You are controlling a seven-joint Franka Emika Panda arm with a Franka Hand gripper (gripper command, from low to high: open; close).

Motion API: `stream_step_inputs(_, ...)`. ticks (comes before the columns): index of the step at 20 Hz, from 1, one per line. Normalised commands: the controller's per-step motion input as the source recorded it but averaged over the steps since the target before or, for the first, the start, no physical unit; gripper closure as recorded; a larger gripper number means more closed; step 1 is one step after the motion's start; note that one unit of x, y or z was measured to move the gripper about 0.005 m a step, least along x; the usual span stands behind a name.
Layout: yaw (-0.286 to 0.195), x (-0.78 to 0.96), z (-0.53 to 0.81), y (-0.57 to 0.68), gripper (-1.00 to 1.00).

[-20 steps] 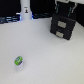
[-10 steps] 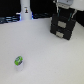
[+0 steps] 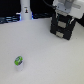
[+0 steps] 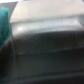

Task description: Open the kcup holder, insert the kcup into the holder, and close the kcup holder

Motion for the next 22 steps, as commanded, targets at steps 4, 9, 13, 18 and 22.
stream_step_inputs(4, -0.003, -0.17, -0.20, 0.01, 1.00)
stream_step_inputs(9, -0.001, 0.01, -0.02, -0.01, 1.00)
stream_step_inputs(13, -0.002, 0.06, 0.00, -0.01, 1.00)
stream_step_inputs(18, -0.005, 0.06, 0.01, -0.02, 1.00)
stream_step_inputs(22, -0.013, 0.53, 0.14, -0.12, 1.00)
